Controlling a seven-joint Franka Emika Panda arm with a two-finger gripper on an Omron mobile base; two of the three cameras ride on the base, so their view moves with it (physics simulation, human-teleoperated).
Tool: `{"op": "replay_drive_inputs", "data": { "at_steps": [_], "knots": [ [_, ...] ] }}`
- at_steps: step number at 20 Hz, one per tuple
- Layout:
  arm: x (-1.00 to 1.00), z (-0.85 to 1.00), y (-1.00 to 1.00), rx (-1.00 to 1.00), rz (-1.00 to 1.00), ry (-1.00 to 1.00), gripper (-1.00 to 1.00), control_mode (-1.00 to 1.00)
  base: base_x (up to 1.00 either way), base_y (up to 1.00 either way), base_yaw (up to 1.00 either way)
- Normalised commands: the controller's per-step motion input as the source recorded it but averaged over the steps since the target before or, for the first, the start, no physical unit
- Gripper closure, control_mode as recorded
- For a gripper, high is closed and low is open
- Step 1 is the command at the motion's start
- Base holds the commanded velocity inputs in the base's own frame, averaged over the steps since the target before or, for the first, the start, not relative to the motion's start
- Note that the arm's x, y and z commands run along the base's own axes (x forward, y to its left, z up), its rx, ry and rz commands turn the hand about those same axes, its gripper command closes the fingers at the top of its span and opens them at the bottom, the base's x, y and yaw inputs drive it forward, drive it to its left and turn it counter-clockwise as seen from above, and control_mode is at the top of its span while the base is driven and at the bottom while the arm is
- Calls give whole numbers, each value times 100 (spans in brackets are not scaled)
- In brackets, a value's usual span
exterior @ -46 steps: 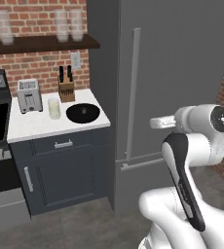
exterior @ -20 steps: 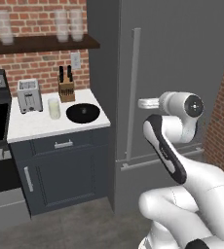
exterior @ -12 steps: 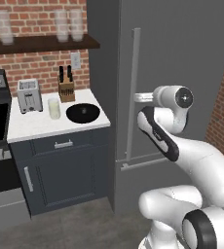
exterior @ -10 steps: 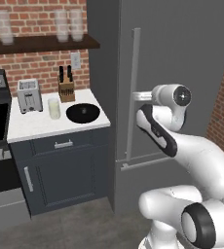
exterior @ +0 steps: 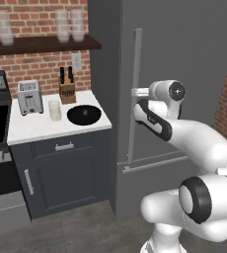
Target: Grab a lemon wedge from the fridge and one ice cube from the ice bowl, and put them in the glass of lemonade.
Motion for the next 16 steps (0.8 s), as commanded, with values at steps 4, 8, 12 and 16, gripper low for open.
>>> {"op": "replay_drive_inputs", "data": {
  "at_steps": [4, 8, 12, 16],
  "knots": [
    [47, 0, -6, 0, 0, 0, -100, -100, 0, 0, 0],
    [52, 0, -7, 0, 0, 0, -100, -100, 0, 0, 0],
    [52, 0, -1, 0, 0, 0, -100, -100, 0, 0, 0],
    [48, 0, 0, 0, 0, 0, -100, -100, 0, 0, 0]
  ]
}}
